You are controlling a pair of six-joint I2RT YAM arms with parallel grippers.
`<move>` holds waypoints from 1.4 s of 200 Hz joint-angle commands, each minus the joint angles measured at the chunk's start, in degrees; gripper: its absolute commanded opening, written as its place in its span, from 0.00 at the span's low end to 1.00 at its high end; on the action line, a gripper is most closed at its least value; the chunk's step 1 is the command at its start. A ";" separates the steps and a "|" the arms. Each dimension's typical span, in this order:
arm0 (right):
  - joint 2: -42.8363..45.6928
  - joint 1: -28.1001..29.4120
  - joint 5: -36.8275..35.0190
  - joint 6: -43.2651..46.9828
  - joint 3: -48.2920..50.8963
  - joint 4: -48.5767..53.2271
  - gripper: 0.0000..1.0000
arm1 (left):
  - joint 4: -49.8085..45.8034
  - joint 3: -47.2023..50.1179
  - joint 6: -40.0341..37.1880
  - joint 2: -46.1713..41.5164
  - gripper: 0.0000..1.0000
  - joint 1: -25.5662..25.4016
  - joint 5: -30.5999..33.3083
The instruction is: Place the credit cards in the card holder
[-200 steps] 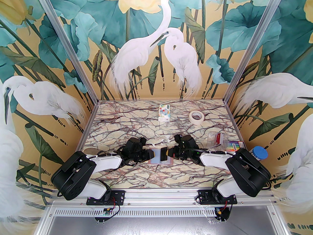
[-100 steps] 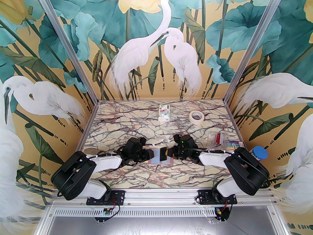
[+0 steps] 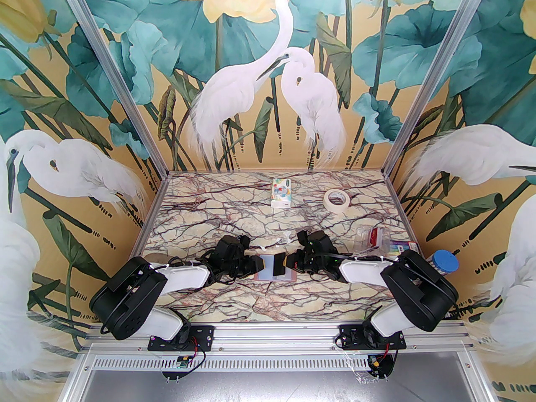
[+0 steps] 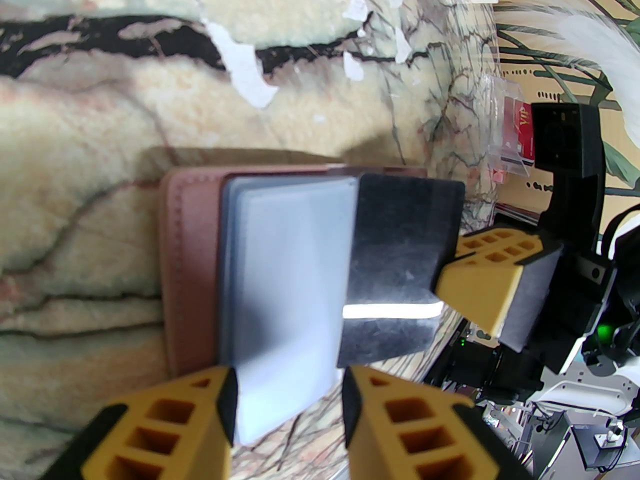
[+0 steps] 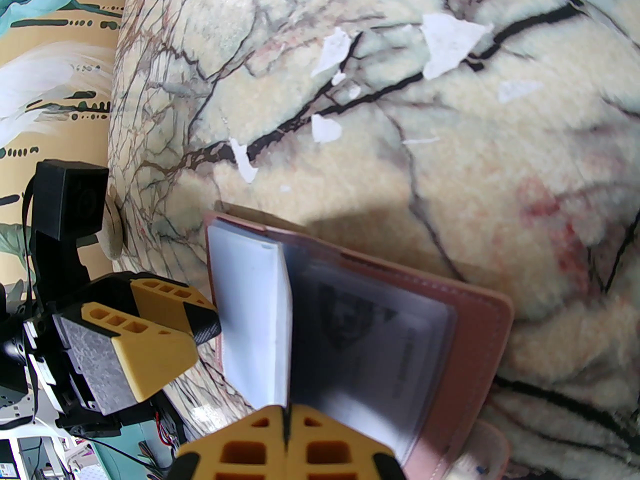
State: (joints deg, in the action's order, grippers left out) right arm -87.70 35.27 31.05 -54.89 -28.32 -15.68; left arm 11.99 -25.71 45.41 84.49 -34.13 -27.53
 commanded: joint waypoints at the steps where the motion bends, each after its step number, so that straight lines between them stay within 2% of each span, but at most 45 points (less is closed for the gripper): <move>1: -0.52 0.51 -1.43 -1.20 -0.60 0.39 0.00 | 0.22 0.47 0.08 1.28 0.40 0.31 0.72; 280: 0.21 2.35 -2.65 -3.13 0.41 3.60 0.00 | 1.67 0.76 0.47 2.10 0.40 0.29 0.35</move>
State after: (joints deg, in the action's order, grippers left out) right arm -87.74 37.19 29.76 -57.45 -28.29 -14.50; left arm 13.50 -25.69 45.43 85.25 -34.13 -27.57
